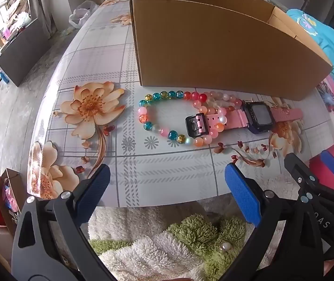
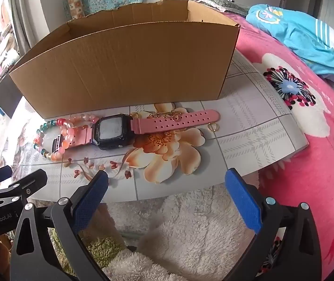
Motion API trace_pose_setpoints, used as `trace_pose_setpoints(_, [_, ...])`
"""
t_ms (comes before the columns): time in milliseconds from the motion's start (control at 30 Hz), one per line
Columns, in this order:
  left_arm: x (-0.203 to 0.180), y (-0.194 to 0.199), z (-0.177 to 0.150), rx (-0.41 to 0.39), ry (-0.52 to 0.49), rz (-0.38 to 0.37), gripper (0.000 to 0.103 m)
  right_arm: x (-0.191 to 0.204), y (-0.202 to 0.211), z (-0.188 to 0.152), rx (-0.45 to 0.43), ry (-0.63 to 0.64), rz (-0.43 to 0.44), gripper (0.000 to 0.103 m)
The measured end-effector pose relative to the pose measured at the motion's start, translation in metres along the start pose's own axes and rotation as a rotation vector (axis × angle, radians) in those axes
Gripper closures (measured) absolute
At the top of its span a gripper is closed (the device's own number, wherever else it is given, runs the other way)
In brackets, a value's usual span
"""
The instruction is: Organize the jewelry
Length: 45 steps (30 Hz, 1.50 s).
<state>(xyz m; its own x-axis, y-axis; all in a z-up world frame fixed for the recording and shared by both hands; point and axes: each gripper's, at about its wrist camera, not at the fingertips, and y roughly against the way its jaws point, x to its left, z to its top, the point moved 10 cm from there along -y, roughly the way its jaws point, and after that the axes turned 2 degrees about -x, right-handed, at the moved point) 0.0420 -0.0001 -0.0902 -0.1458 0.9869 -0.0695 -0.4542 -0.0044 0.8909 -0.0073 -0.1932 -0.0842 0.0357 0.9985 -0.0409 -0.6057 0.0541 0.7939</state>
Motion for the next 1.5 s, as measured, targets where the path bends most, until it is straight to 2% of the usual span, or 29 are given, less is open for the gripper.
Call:
trace_pose_setpoints(367, [0.002,-0.003,-0.005,0.011,0.000,-0.002,0.008,-0.012,0.007,-0.004,0.014,-0.013,0.023,0.006])
trace_pose_setpoints(433, [0.002,-0.003,-0.007,0.012,-0.001,-0.003,0.008,0.001,-0.005,-0.002,0.025,0.001,0.018,0.006])
trace_pose_setpoints(1500, [0.014,-0.011,-0.008,0.019,0.008,0.005,0.008,0.003,-0.007,-0.002,0.037,-0.006,0.025,0.006])
